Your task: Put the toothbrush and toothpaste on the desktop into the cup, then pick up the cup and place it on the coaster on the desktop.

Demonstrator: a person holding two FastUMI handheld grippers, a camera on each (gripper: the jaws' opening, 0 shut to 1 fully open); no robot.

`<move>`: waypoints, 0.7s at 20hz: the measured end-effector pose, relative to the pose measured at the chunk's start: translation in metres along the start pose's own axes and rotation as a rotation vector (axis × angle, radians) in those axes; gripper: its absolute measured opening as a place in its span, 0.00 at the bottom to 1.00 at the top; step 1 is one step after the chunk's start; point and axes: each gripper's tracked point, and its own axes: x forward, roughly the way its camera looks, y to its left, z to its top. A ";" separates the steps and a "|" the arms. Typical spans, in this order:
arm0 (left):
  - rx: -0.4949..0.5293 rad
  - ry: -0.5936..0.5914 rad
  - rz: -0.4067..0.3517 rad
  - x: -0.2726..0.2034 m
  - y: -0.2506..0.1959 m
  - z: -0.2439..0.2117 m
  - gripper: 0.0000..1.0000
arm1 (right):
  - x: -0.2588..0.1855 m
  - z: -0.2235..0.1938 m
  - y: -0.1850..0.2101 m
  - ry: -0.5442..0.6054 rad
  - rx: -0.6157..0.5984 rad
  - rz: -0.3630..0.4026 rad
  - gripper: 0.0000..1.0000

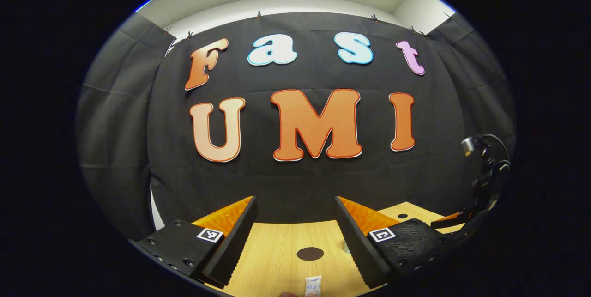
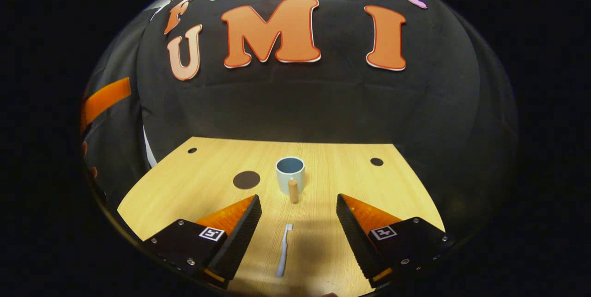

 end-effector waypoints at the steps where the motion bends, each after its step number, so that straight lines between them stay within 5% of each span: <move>1: 0.003 0.008 0.009 -0.001 0.003 -0.003 0.99 | 0.005 -0.004 0.001 0.024 -0.013 0.002 0.99; 14: 0.076 0.053 0.226 -0.046 0.033 0.013 0.99 | 0.044 -0.113 0.019 0.474 -0.124 0.092 0.92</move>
